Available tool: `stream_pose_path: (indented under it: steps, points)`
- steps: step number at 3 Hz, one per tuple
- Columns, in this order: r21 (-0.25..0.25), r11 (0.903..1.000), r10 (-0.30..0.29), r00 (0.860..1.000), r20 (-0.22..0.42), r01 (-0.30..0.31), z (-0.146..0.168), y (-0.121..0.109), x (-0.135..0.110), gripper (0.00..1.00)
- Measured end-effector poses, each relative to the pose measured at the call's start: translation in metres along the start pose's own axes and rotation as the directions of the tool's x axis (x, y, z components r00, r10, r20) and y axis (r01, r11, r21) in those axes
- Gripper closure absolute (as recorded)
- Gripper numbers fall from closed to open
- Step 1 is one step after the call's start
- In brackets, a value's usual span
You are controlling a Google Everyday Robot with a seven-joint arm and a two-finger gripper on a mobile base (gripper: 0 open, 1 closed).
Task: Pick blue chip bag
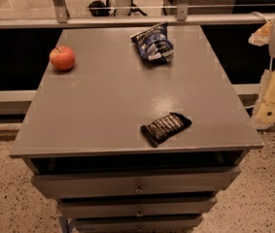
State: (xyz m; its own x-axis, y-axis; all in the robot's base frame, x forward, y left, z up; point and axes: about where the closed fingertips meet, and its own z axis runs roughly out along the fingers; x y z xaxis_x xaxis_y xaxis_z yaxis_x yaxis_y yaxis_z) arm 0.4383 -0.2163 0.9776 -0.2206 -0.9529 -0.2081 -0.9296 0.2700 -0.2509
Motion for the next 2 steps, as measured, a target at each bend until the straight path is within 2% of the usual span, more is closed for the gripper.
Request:
stream_pose_path:
  steps: [1, 2]
  points:
    - [0.004, 1.0, 0.002, 1.0, 0.007, -0.002, 0.002, -0.002, -0.001, 0.0]
    - [0.045, 0.9987, 0.02, 0.995, 0.101, -0.025, 0.025, -0.029, -0.014, 0.0]
